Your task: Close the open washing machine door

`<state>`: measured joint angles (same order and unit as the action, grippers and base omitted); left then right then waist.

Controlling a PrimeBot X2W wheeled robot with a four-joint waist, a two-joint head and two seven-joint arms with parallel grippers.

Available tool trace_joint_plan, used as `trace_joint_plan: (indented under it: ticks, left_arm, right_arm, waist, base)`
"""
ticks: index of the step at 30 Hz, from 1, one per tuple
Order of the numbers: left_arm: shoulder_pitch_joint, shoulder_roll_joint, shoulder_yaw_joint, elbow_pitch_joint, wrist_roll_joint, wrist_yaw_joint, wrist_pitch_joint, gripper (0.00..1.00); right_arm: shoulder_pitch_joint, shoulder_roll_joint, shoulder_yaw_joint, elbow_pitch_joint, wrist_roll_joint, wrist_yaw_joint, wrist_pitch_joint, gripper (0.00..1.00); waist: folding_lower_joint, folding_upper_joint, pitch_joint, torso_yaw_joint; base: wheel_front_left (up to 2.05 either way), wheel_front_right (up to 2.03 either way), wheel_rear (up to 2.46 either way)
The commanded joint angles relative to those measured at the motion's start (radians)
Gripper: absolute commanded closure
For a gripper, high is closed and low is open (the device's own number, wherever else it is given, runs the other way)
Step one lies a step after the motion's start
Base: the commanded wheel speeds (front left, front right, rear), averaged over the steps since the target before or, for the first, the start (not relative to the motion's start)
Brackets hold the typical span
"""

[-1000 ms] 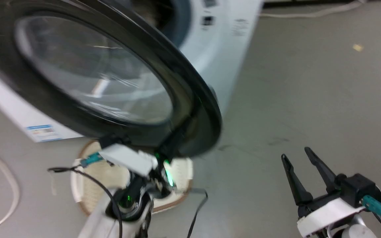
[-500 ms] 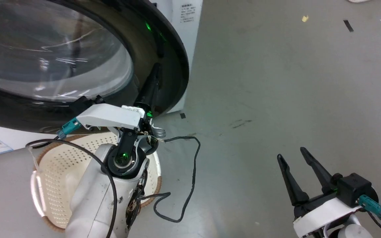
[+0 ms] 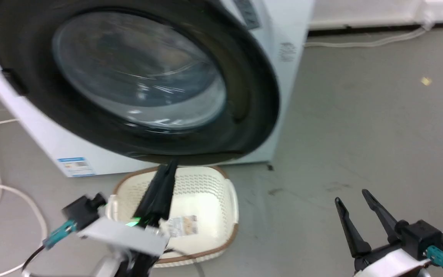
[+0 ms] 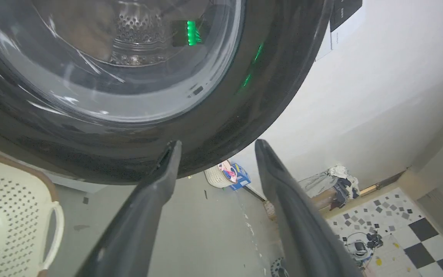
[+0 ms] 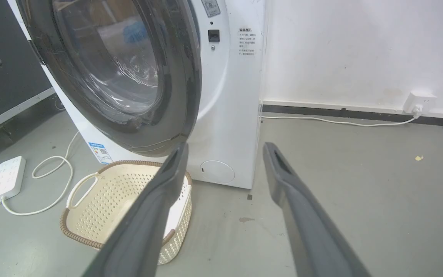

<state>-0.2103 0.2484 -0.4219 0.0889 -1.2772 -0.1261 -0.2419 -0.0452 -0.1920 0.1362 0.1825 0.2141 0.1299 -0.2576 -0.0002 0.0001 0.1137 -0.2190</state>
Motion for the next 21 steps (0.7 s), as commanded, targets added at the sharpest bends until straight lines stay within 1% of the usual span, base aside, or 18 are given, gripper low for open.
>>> trace_joint_plan:
  ticks: [1,2,3,5,7,8,10,12,15,16,18,21]
  left_arm:
    - [0.028,0.016,0.012,-0.011,0.052,-0.005,-0.013,0.00]
    - [0.049,0.024,0.030,-0.012,0.105,-0.005,-0.017,0.00]
    - [0.070,0.025,0.072,-0.013,0.180,-0.005,-0.018,0.00]
    - [0.108,0.024,0.135,-0.019,0.392,0.003,-0.019,0.00]
    - [0.145,0.001,0.176,-0.037,0.580,0.025,-0.019,0.00]
    - [0.162,-0.016,0.194,-0.049,0.655,0.035,-0.019,0.00]
    - [0.194,-0.055,0.237,-0.077,0.775,0.054,-0.020,0.00]
    - [0.227,-0.089,0.274,-0.106,0.872,0.066,-0.020,0.00]
    - [0.274,-0.119,0.312,-0.138,0.998,0.083,-0.020,0.00]
    - [0.314,-0.098,0.292,-0.123,1.155,0.116,-0.020,0.00]
    - [0.330,-0.112,0.280,-0.117,1.198,0.144,-0.020,0.00]
    - [0.339,-0.131,0.278,-0.116,1.206,0.159,-0.020,0.00]
  right_arm:
    - [0.015,-0.005,-0.002,-0.009,-0.010,0.001,-0.004,0.00]
    - [0.023,-0.005,-0.006,-0.013,-0.012,0.001,-0.004,0.00]
    - [0.030,-0.005,-0.006,-0.016,-0.015,0.001,-0.004,0.00]
    - [0.042,-0.002,-0.011,-0.024,-0.020,0.001,-0.004,0.00]
    - [0.052,0.002,-0.014,-0.031,-0.025,0.001,-0.004,0.00]
    - [0.056,0.004,-0.014,-0.033,-0.027,0.001,-0.004,0.00]
    - [0.063,0.006,-0.012,-0.034,-0.031,0.001,-0.004,0.00]
    - [0.067,0.010,-0.007,-0.035,-0.034,0.001,-0.004,0.00]
    - [0.074,0.017,-0.008,-0.036,-0.039,0.001,-0.004,0.00]
    - [0.082,0.027,-0.010,-0.037,-0.043,0.001,-0.004,0.00]
    - [0.088,0.033,-0.013,-0.038,-0.045,0.001,-0.004,0.00]
    - [0.098,0.041,-0.019,-0.042,-0.047,0.001,-0.004,0.00]
  waist:
    - [0.0002,-0.0001,-0.062,0.079]
    - [0.0002,-0.0001,-0.073,0.097]
    - [0.0002,-0.0001,-0.081,0.112]
    - [0.0002,-0.0001,-0.096,0.141]
    - [0.0002,-0.0001,-0.106,0.165]
    - [0.0002,-0.0001,-0.110,0.175]
    - [0.0002,-0.0001,-0.115,0.192]
    - [0.0002,-0.0001,-0.119,0.203]
    - [0.0002,-0.0001,-0.124,0.214]
    - [0.0002,-0.0001,-0.126,0.221]
    - [0.0002,-0.0001,-0.127,0.226]
    - [0.0002,-0.0001,-0.123,0.238]
  base:
    - [0.00,0.00,0.00]
    - [0.00,0.00,0.00]
    - [0.00,0.00,0.00]
    - [0.00,0.00,0.00]
    - [0.00,0.00,0.00]
    - [0.00,0.00,0.00]
    - [0.00,0.00,0.00]
    - [0.00,0.00,0.00]
    - [0.00,0.00,0.00]
    - [0.00,0.00,0.00]
    - [0.00,0.00,0.00]
    - [0.00,0.00,0.00]
